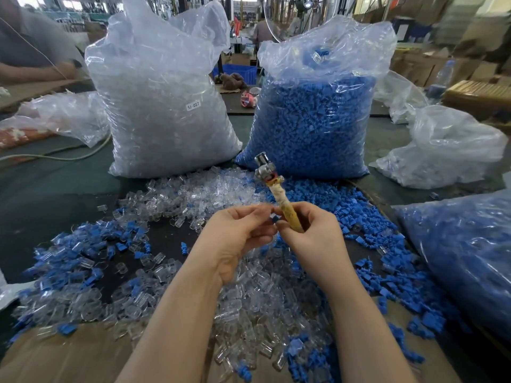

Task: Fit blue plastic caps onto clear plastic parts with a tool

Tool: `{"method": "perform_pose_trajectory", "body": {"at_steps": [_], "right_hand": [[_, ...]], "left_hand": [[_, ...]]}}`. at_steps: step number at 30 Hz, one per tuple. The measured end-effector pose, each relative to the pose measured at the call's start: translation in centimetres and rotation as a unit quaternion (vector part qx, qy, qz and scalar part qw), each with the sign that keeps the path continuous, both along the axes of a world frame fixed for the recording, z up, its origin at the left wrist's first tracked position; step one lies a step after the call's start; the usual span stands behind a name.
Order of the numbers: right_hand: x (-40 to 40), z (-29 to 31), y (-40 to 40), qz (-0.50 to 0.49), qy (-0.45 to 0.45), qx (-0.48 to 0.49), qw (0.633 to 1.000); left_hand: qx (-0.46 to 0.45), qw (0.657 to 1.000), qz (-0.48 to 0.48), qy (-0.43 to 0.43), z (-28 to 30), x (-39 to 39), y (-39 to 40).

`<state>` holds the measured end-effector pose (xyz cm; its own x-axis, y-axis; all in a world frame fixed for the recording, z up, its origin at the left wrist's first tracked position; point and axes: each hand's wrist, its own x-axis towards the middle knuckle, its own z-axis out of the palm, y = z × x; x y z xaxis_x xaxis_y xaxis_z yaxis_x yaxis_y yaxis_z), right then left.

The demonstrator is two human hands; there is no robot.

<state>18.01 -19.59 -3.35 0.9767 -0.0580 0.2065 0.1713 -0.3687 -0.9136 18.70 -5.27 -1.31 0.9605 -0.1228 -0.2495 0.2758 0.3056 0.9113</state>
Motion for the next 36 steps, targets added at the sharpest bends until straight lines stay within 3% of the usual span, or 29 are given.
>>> {"method": "perform_pose_trajectory", "body": {"at_steps": [5, 14, 29, 36], "right_hand": [[0.0, -0.3, 0.0, -0.004, 0.000, -0.002, 1.000], [0.2, -0.4, -0.1, -0.047, -0.037, 0.066, 0.996], [-0.1, -0.1, 0.6, -0.050, -0.066, 0.112, 0.990], [0.0, -0.3, 0.8, -0.081, -0.087, 0.061, 0.991]], "left_hand": [[-0.044, 0.999, -0.012, 0.017, 0.0, 0.0, -0.1], [-0.084, 0.994, 0.069, 0.025, -0.1, 0.1, -0.1], [0.009, 0.995, 0.094, -0.024, -0.1, -0.4, -1.1], [0.066, 0.986, 0.129, -0.080, 0.3, -0.7, -1.7]]}}
